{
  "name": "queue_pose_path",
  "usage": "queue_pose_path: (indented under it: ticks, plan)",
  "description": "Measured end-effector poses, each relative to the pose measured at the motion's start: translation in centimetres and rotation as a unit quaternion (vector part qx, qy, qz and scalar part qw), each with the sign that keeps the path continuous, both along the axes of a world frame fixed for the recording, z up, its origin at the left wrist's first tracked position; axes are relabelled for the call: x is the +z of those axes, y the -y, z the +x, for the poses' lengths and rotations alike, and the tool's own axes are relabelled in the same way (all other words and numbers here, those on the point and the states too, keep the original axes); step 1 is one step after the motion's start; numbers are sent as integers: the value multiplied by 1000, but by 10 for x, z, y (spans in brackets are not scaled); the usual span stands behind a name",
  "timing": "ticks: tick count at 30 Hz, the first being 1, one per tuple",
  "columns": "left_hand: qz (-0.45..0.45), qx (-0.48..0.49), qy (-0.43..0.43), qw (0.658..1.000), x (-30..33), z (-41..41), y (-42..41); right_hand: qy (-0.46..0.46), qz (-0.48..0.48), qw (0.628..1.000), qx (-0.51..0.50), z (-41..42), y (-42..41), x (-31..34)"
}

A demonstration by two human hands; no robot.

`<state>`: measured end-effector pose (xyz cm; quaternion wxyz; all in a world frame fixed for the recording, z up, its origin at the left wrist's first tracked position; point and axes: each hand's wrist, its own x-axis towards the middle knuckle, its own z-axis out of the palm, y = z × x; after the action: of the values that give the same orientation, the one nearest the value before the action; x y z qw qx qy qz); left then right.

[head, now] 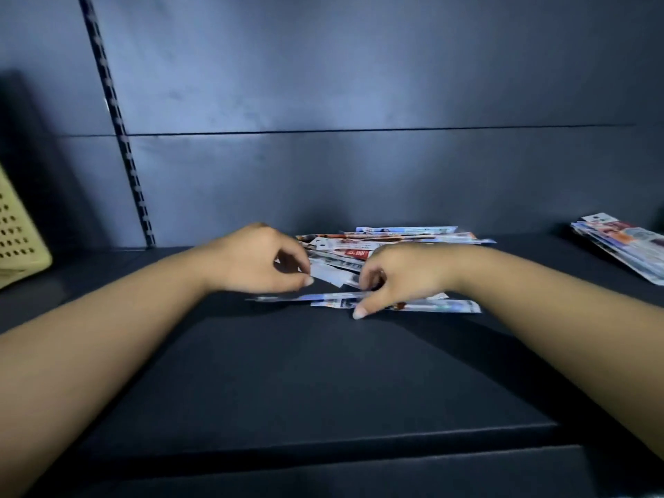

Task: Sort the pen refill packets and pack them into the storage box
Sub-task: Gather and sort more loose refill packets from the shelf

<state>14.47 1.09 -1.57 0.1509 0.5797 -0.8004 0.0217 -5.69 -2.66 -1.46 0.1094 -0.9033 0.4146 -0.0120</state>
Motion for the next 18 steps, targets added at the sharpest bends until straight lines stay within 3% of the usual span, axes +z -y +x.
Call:
queue_pose_path:
  ticks: [9, 13, 15, 18]
  plan:
    - [30, -41, -133, 990, -12, 30, 8, 50, 33, 998, -32, 1, 13, -11]
    - [-31, -33, -151, 988, -18, 23, 10, 161, 13, 983, -90, -3, 14, -8]
    - [-72, -10, -268, 961, -17, 16, 9, 250, 14, 962, -113, -2, 16, -9]
    - [-21, 42, -444, 895, -11, 3, 9, 386, 142, 906, -100, 5, 9, -4]
